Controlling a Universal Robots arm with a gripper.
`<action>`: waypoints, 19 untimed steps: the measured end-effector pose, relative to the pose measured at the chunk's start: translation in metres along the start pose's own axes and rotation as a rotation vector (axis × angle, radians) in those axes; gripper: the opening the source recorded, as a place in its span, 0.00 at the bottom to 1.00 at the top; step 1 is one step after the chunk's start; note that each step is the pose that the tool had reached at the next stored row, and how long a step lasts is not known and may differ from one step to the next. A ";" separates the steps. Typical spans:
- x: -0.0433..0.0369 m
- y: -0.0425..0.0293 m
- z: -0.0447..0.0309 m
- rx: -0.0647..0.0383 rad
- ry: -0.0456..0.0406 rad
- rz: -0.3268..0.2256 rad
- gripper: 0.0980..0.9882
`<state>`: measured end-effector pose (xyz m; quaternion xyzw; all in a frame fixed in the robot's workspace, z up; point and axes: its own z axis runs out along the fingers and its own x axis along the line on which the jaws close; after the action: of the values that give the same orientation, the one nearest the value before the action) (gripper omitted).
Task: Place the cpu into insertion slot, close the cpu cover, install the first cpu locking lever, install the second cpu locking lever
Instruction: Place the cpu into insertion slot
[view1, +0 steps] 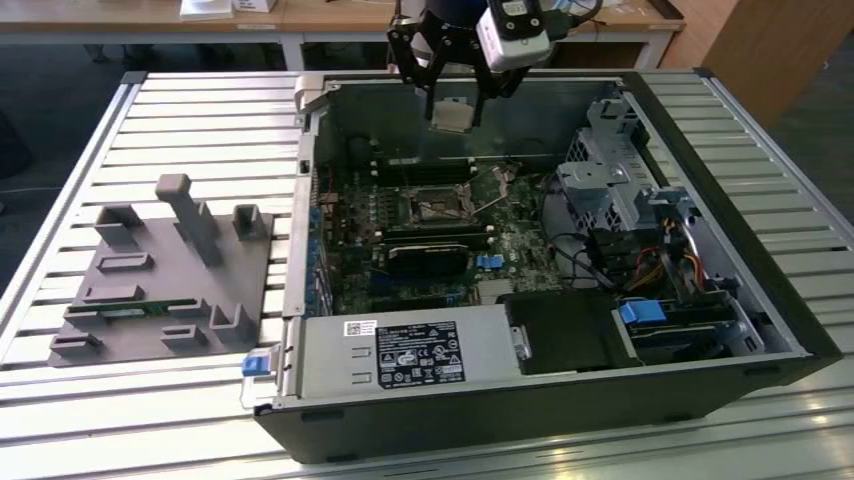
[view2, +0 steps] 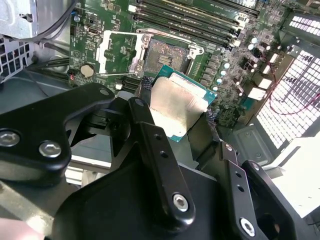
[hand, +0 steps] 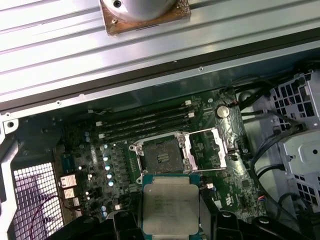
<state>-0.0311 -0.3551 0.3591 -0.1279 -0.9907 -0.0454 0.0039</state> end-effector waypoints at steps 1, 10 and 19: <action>0.0000 0.0000 0.0000 0.000 -0.0001 0.001 0.50; 0.0000 0.0000 0.0001 0.000 -0.0014 0.016 0.50; 0.0000 0.0000 0.0002 -0.001 -0.0031 0.035 0.50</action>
<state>-0.0311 -0.3551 0.3589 -0.1453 -0.9883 -0.0455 0.0031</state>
